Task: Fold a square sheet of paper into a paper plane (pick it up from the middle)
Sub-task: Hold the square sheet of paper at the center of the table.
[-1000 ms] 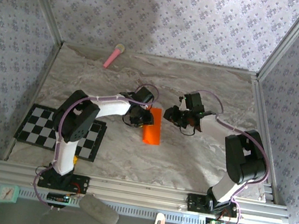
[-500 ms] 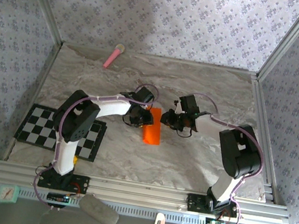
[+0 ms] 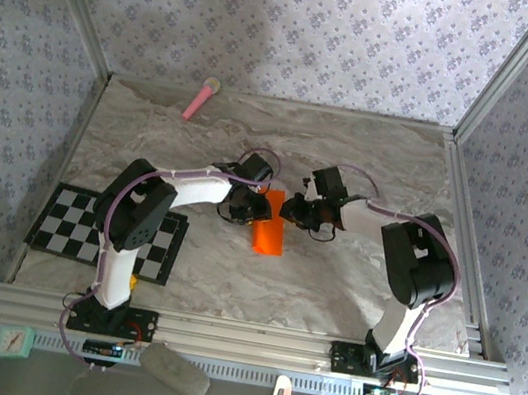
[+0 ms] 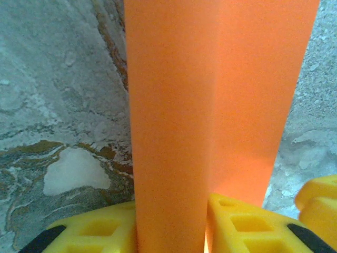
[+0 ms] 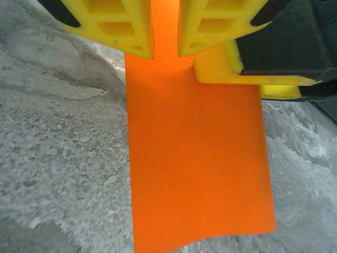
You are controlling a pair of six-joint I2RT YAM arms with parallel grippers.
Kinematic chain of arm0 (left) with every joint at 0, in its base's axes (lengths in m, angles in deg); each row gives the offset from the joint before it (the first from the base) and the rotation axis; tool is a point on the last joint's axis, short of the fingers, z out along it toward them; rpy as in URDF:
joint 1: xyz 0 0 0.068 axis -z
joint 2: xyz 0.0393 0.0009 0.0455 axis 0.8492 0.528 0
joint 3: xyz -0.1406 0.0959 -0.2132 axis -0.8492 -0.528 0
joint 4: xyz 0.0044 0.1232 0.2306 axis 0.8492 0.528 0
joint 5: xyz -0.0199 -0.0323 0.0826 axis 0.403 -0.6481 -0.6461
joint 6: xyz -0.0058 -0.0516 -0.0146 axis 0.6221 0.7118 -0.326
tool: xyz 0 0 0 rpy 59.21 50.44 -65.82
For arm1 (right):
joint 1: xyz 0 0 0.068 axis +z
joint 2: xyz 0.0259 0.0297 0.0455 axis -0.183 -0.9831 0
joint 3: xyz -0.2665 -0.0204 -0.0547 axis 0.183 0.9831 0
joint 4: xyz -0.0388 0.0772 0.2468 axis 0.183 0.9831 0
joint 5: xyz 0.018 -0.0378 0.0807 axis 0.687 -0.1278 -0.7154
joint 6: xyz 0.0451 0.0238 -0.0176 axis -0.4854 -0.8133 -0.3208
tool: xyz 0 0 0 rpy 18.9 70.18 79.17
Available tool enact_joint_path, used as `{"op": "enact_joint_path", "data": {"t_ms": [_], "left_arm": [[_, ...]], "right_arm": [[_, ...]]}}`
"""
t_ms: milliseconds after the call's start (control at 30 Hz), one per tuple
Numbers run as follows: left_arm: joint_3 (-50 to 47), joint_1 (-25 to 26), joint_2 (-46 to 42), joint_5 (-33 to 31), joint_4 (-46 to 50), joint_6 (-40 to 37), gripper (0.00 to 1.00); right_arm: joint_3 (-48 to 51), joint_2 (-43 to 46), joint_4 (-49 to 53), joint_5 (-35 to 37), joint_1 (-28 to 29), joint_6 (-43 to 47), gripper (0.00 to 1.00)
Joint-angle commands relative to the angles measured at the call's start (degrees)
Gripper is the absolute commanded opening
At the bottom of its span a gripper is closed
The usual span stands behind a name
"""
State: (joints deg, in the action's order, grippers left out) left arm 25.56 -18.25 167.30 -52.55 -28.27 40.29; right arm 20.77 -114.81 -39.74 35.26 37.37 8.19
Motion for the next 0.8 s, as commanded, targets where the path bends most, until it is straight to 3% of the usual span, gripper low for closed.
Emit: {"op": "enact_joint_path", "data": {"t_ms": [0, 500, 767], "left_arm": [[-4.6, 0.6, 8.0, -5.2, 7.6, 0.6, 0.35], [-4.7, 0.8, 7.5, -5.1, 7.7, 0.4, 0.34], [-2.7, 0.3, 3.1, -6.4, 9.1, -0.6, 0.34]], "right_arm": [[-2.0, -1.2, 0.9, -1.2, 0.5, 0.8, 0.19], [-3.4, -5.8, 5.6, -1.2, 1.0, 2.4, 0.18], [-2.7, -8.5, 13.4, 6.7, 1.8, 5.2, 0.15]]}}
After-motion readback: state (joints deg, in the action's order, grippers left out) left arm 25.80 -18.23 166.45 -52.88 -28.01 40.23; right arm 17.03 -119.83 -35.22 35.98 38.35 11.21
